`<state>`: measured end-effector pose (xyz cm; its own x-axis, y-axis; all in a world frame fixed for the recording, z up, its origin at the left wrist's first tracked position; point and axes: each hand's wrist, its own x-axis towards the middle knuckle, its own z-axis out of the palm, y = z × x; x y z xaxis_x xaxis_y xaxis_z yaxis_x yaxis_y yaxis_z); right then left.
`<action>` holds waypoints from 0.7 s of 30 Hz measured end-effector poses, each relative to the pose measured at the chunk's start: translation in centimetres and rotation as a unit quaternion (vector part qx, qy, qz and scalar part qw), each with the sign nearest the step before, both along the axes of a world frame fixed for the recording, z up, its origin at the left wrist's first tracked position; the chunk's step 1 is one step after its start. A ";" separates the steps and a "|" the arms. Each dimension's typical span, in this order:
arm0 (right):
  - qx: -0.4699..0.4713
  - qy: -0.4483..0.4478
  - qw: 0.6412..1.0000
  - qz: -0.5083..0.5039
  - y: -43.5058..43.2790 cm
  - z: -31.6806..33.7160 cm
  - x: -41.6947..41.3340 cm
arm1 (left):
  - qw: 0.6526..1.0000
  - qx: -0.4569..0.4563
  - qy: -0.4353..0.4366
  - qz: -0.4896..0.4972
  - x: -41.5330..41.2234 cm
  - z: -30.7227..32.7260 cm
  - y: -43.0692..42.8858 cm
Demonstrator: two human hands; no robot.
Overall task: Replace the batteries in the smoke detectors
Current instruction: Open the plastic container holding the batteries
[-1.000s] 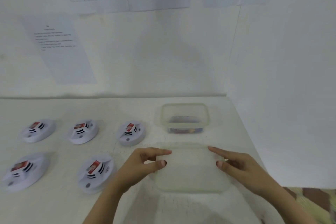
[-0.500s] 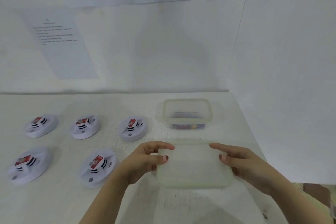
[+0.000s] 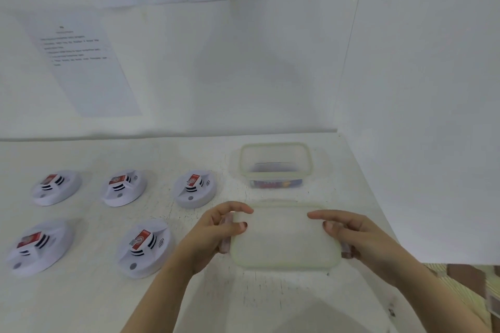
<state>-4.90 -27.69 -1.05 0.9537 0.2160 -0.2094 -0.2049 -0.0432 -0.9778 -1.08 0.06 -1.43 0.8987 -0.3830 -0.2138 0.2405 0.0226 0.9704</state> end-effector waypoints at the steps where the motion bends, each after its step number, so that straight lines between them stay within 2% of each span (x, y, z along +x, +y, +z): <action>1: 0.000 -0.004 1.000 -0.003 0.1 0.1 -0.1 | 1.000 0.009 -0.011 -0.006 0.0 0.0 0.1; 3: -0.006 -0.013 1.000 0.015 -0.2 0.3 -0.2 | 0.999 0.031 -0.038 -0.017 0.1 -0.1 0.3; 7: -0.062 -0.015 0.990 0.128 -1.4 0.9 0.3 | 0.996 0.058 -0.064 -0.020 0.2 0.1 0.2; 9: -0.068 -0.025 0.993 0.098 -1.4 1.1 0.8 | 0.994 0.078 -0.077 -0.031 0.0 0.4 0.3; 11: -0.075 -0.057 0.996 0.005 -0.8 1.1 1.3 | 0.986 0.123 -0.098 -0.044 -0.4 0.8 0.3; 14: -0.166 -0.110 0.975 -0.100 0.9 0.6 1.6 | 0.983 0.143 -0.090 -0.076 -1.2 1.3 -0.3; 17: -0.210 -0.093 0.966 -0.117 2.1 0.4 0.9 | 0.986 0.135 -0.047 -0.080 -1.9 1.3 -1.1; 21: -0.250 -0.039 0.965 -0.070 2.8 0.9 -0.5 | 0.989 0.122 0.000 -0.085 -3.0 0.9 -1.6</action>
